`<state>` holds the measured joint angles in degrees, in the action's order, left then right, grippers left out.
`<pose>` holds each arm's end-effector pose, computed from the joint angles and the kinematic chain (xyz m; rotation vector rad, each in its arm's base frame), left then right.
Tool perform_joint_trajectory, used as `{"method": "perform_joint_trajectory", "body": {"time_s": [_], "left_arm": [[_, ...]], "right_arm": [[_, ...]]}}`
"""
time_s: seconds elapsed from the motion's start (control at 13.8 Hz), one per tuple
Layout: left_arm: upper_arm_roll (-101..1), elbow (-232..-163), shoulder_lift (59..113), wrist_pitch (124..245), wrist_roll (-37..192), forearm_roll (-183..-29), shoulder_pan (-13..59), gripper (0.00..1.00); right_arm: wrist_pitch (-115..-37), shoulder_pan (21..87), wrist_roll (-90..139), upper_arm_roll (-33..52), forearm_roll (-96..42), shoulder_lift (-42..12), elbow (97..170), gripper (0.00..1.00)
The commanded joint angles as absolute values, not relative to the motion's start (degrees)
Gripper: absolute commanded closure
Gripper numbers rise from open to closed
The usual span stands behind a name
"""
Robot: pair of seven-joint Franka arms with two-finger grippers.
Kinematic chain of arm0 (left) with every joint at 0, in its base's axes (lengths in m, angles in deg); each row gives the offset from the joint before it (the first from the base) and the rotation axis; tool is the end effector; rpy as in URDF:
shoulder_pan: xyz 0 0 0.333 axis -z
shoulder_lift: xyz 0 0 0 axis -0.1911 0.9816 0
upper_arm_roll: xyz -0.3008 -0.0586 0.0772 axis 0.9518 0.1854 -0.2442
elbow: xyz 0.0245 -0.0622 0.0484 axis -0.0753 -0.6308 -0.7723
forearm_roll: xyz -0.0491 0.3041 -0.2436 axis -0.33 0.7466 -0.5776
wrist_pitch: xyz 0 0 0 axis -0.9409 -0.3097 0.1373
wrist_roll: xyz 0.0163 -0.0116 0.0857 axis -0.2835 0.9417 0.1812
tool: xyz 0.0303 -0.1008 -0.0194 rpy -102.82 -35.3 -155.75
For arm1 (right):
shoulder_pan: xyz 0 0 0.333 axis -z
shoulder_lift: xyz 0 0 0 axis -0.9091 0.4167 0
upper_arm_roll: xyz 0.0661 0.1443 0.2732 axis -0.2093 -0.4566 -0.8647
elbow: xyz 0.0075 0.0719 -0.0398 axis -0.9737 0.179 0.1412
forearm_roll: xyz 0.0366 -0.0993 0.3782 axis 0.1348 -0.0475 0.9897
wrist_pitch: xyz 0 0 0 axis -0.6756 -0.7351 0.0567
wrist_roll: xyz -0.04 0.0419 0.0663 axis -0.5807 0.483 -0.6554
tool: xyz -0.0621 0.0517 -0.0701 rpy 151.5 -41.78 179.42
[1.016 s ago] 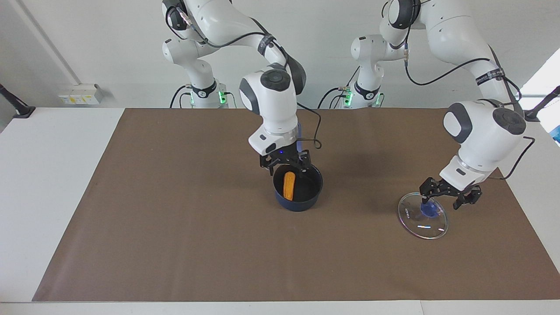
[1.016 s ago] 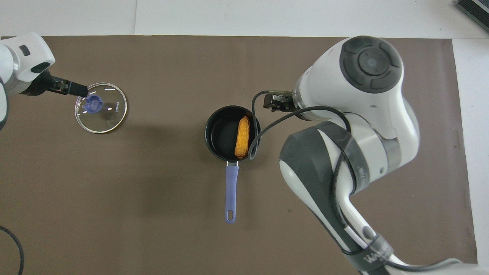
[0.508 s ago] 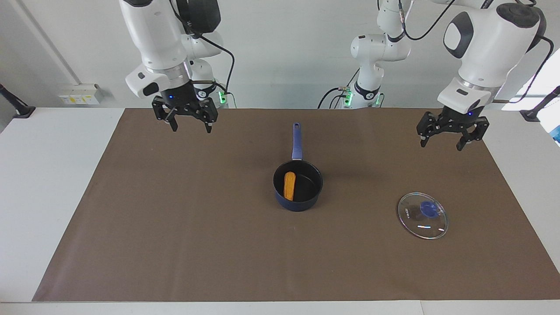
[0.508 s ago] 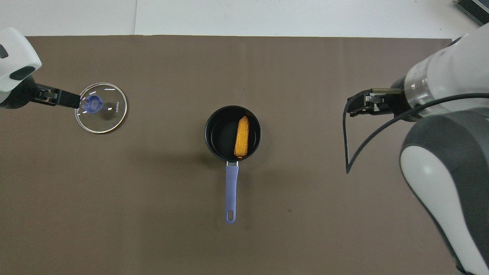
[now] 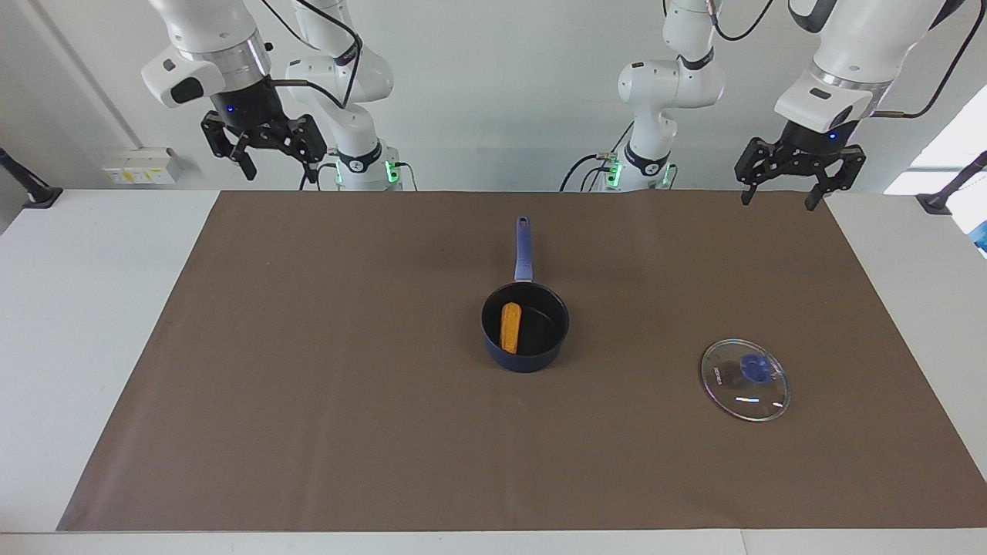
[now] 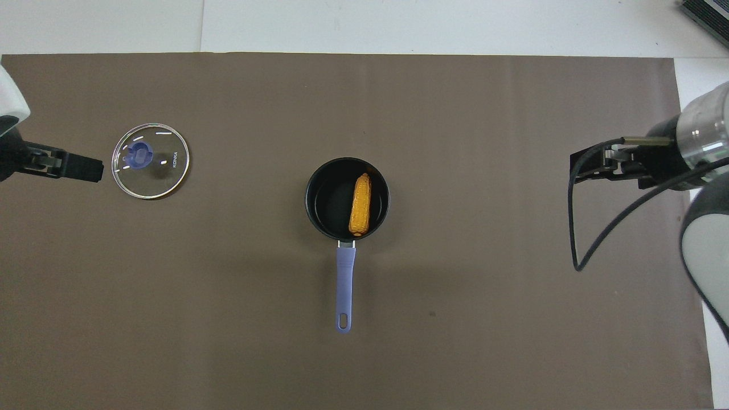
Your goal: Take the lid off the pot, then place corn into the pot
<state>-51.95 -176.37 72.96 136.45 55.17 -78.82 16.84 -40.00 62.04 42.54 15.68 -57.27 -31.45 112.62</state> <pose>0.5360 -0.0593 0.6663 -3.0822 0.3636 -0.1297 0.5291 0.0377 0.6867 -3.1287 0.1662 -0.0126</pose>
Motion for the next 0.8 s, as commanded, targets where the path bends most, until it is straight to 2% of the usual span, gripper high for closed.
{"method": "perform_joint_trajectory", "body": {"time_s": [0.0, 0.73], "left_arm": [[-52.70, -171.17, 75.59, 131.47, 55.27, -79.37, 16.64, 0.00], [-52.88, -170.54, 75.34, 131.46, 55.62, -79.37, 16.82, 0.00]], "right_arm": [[-40.13, 64.93, 40.41, 15.18, -56.22, -32.18, 113.91, 0.00], [-39.35, 66.34, 37.09, 15.18, -57.36, -32.26, 113.83, 0.00]]}}
